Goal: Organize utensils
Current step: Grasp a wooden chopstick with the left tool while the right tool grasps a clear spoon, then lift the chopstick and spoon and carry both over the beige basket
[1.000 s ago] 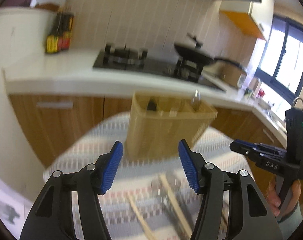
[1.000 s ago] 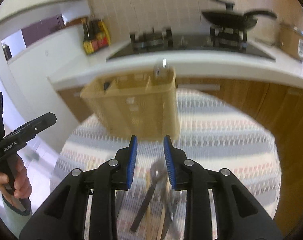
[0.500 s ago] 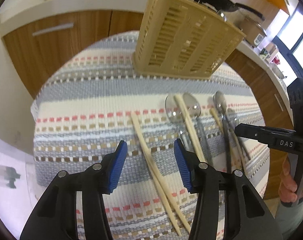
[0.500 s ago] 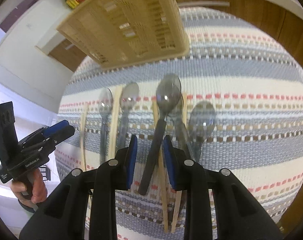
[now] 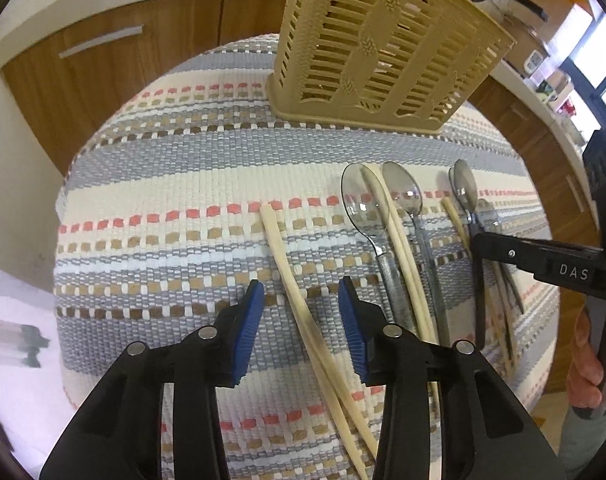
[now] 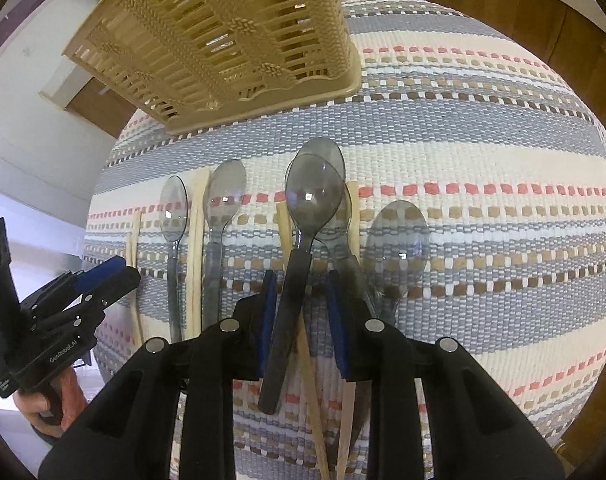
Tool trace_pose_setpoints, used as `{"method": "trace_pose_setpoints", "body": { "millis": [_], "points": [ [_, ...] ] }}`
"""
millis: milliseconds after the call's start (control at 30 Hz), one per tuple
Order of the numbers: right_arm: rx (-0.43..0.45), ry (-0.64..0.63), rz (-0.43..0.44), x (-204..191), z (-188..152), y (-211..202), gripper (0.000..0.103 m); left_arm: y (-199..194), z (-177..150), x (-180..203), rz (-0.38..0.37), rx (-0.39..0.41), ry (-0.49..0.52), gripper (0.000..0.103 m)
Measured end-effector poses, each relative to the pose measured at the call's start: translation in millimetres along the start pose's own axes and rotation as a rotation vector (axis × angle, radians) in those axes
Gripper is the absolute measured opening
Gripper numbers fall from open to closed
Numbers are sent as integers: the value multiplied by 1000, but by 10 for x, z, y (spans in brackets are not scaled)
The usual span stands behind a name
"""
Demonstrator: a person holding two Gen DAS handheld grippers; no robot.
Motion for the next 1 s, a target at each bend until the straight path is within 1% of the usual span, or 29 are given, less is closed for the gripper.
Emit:
{"method": "trace_pose_setpoints", "body": {
  "millis": [33,100,167,267,333,433,533,600,667,733,800,867,933,967,1000],
  "points": [
    [7,-4,-19,-11,4,7,19,14,12,29,11,-2,3,29],
    [11,-16,-35,-99,34,79,12,30,26,54,27,-2,6,17],
    [13,-22,-35,-140,32,105,11,40,26,71,32,-5,7,9],
    [30,-30,-49,-157,10,109,10,5,2,65,20,12,6,4],
    [40,-35,-39,-154,-12,95,7,-47,-31,51,9,29,3,4],
    [62,-42,-19,-153,-49,46,5,-149,-81,14,-31,56,0,4],
    [91,-64,-32,-167,-75,-18,2,-286,-124,3,-68,105,-1,4],
    [104,-76,-26,-179,-86,-42,0,-368,-135,-1,-79,137,-6,4],
    [115,-83,-30,-198,-91,-45,0,-452,-145,1,-91,171,-7,4],
    [130,-91,-16,-193,-102,-84,0,-550,-161,-30,-97,204,-10,4],
    [139,-92,-11,-162,-106,-133,0,-612,-161,-49,-104,224,-9,4],
    [135,-91,-3,-99,-123,-191,0,-646,-155,-32,-98,231,-6,4],
    [122,-80,37,-20,-121,-210,1,-637,-152,-54,-91,230,-5,4],
    [107,-79,61,9,-111,-203,3,-613,-145,-71,-93,228,-6,4],
    [98,-81,71,33,-109,-199,8,-592,-134,-77,-98,224,-7,4]
  ]
}}
Point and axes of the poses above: each gripper's, at about its wrist camera, not at the fingertips, and y roughly the way its jaws point, x to its right, z to its top, the point moved 3 cm from there along y, roughly the way its jaws point, and after that the axes turned 15 degrees about -x, right-handed, at the moved point
